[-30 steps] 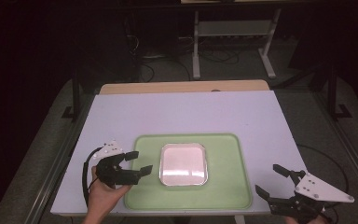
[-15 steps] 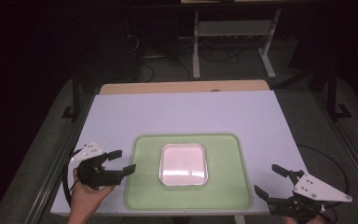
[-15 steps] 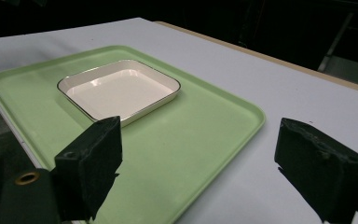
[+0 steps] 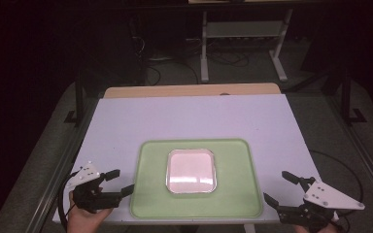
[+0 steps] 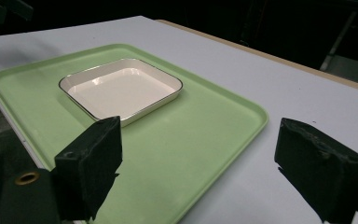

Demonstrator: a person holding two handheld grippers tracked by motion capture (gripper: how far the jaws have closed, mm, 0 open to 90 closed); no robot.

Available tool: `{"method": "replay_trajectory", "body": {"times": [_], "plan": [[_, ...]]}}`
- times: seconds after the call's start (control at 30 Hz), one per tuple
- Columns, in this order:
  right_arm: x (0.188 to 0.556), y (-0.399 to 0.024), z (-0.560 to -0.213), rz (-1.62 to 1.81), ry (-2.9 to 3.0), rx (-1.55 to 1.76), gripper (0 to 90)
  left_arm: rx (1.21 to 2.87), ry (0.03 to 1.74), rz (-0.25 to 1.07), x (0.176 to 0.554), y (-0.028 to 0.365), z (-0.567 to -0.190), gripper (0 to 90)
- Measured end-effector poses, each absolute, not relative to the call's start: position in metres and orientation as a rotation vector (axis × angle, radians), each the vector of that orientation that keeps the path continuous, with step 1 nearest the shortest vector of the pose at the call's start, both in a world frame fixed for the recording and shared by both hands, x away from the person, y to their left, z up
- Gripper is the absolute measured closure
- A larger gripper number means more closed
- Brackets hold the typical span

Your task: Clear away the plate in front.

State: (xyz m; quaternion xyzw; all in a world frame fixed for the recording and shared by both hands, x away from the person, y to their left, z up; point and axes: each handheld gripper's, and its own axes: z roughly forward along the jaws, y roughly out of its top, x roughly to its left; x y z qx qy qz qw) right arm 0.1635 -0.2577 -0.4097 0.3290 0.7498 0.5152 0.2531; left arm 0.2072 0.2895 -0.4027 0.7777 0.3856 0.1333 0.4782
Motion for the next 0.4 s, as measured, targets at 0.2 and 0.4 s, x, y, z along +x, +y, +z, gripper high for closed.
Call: {"method": "replay_trajectory", "body": {"times": [0.2, 0.4], "plan": [[0.164, -0.255, -0.409, 1.411, 2.051, 0.881, 14.0, 1.878, 0.955, 0.285, 0.205, 0.293, -0.414, 20.3], [0.162, -0.251, -0.406, 1.429, 2.057, 0.845, 14.0, 1.864, 0.974, 0.270, 0.204, 0.302, -0.418, 20.4]]}}
